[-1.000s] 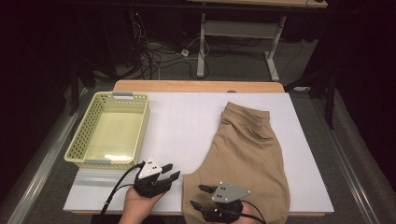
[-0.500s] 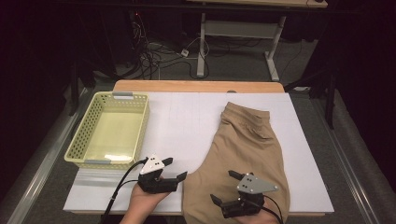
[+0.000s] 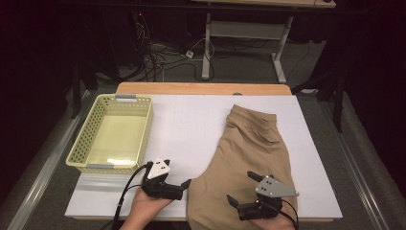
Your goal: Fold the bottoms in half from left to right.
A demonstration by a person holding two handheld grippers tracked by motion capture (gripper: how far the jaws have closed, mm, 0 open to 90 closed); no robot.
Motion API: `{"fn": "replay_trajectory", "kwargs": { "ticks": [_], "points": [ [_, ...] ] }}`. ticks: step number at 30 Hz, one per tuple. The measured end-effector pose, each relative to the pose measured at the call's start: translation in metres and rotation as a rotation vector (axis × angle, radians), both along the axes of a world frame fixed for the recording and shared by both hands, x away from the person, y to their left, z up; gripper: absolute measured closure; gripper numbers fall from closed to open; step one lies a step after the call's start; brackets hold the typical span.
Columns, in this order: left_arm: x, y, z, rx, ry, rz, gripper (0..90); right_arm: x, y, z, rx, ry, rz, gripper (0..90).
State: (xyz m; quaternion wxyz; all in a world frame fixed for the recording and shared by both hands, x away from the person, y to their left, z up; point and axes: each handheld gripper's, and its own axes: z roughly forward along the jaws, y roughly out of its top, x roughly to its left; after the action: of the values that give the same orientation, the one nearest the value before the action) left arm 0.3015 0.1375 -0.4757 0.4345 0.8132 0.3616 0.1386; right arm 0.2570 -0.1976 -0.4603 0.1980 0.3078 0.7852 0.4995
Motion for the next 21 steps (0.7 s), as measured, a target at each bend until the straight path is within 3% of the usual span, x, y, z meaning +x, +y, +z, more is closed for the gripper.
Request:
{"fn": "replay_trajectory", "kwargs": {
  "ticks": [2, 8, 11, 13, 17, 21],
  "points": [
    [0.002, 0.005, 0.001, 0.036, 0.002, -0.017, 0.0, 0.0, -0.001, 0.0, -0.003, -0.006, -0.007, 0.4],
    [-0.003, 0.014, -0.007, -0.054, -0.026, -0.023, 0.0, -0.001, -0.007, 0.0, -0.008, -0.01, -0.037, 0.4],
    [-0.008, 0.019, -0.007, -0.111, -0.083, -0.007, 0.0, -0.001, -0.011, 0.0, -0.016, -0.014, -0.052, 0.4],
    [-0.007, 0.021, -0.007, -0.131, -0.068, -0.026, 0.0, -0.001, -0.013, 0.001, -0.016, -0.018, -0.059, 0.4],
    [-0.01, 0.019, -0.008, -0.114, -0.093, -0.042, 0.0, 0.003, -0.019, 0.005, -0.017, -0.029, -0.085, 0.4],
    [-0.008, 0.018, -0.008, -0.108, -0.075, -0.063, 0.0, 0.004, -0.03, 0.008, -0.018, -0.03, -0.121, 0.4]
  ]
}}
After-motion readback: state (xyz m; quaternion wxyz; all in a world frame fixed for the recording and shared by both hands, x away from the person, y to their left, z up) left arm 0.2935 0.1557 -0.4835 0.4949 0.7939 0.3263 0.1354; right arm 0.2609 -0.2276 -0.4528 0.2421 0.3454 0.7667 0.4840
